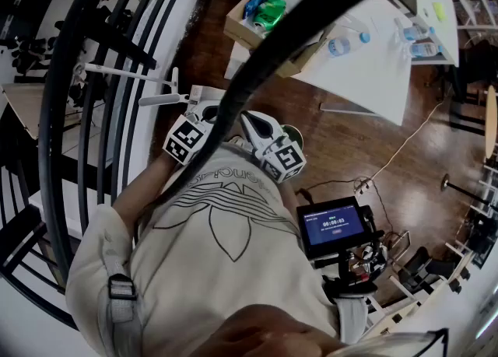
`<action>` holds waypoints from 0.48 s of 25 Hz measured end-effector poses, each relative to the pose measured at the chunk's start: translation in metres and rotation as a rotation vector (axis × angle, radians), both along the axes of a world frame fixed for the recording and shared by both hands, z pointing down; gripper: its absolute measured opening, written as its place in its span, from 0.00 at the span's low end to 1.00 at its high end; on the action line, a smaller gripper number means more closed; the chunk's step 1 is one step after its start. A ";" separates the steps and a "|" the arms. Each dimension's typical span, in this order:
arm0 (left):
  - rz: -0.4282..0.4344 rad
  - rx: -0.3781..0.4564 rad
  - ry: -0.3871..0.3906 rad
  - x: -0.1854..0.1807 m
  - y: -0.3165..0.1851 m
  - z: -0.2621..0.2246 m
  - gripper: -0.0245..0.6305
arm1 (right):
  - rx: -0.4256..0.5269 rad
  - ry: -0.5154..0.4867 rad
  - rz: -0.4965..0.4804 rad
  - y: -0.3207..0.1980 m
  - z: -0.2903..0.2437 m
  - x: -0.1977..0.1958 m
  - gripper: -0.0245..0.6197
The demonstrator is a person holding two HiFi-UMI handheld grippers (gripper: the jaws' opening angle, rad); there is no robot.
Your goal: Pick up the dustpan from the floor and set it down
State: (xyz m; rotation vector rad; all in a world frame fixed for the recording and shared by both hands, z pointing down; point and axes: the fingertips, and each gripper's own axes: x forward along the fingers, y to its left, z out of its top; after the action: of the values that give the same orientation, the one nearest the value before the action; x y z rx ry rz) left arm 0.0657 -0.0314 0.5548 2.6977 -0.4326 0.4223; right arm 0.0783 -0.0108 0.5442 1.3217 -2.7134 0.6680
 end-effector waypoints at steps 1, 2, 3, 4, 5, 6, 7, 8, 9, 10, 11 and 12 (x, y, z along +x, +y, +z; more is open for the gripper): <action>-0.001 -0.001 0.006 -0.002 -0.002 0.000 0.07 | -0.004 0.002 0.005 -0.001 -0.001 -0.001 0.04; -0.006 -0.002 0.011 -0.004 -0.004 0.001 0.07 | -0.008 0.003 0.010 -0.001 -0.002 -0.001 0.04; -0.016 -0.003 0.015 -0.008 -0.007 0.003 0.07 | -0.010 0.002 0.015 -0.001 -0.002 -0.002 0.04; -0.033 -0.005 0.013 -0.014 -0.010 0.008 0.07 | -0.012 0.002 0.019 0.000 -0.001 -0.002 0.04; -0.056 -0.012 0.001 -0.021 -0.013 0.016 0.07 | -0.016 0.003 0.022 0.000 0.001 -0.003 0.04; -0.082 -0.025 -0.020 -0.029 -0.016 0.027 0.07 | -0.025 0.004 0.024 0.002 0.004 -0.003 0.04; -0.102 -0.046 -0.046 -0.037 -0.017 0.041 0.14 | -0.039 0.007 0.024 0.004 0.008 -0.003 0.04; -0.116 -0.069 -0.075 -0.046 -0.016 0.058 0.36 | -0.055 0.011 0.022 0.008 0.011 -0.004 0.04; -0.125 -0.087 -0.111 -0.056 -0.012 0.075 0.43 | -0.072 0.017 0.018 0.013 0.014 -0.005 0.04; -0.131 -0.091 -0.156 -0.068 -0.007 0.093 0.46 | -0.087 0.022 0.014 0.018 0.015 -0.007 0.04; -0.136 -0.085 -0.210 -0.080 -0.001 0.112 0.50 | -0.103 0.025 0.011 0.024 0.018 -0.010 0.04; -0.143 -0.075 -0.267 -0.094 0.005 0.132 0.50 | -0.120 0.027 0.009 0.030 0.022 -0.013 0.04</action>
State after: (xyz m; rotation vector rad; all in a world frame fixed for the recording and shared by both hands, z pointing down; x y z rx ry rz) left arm -0.0287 -0.0267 0.6868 2.5260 -0.6657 0.7448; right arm 0.0650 0.0188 0.5660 1.3067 -2.6025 0.7940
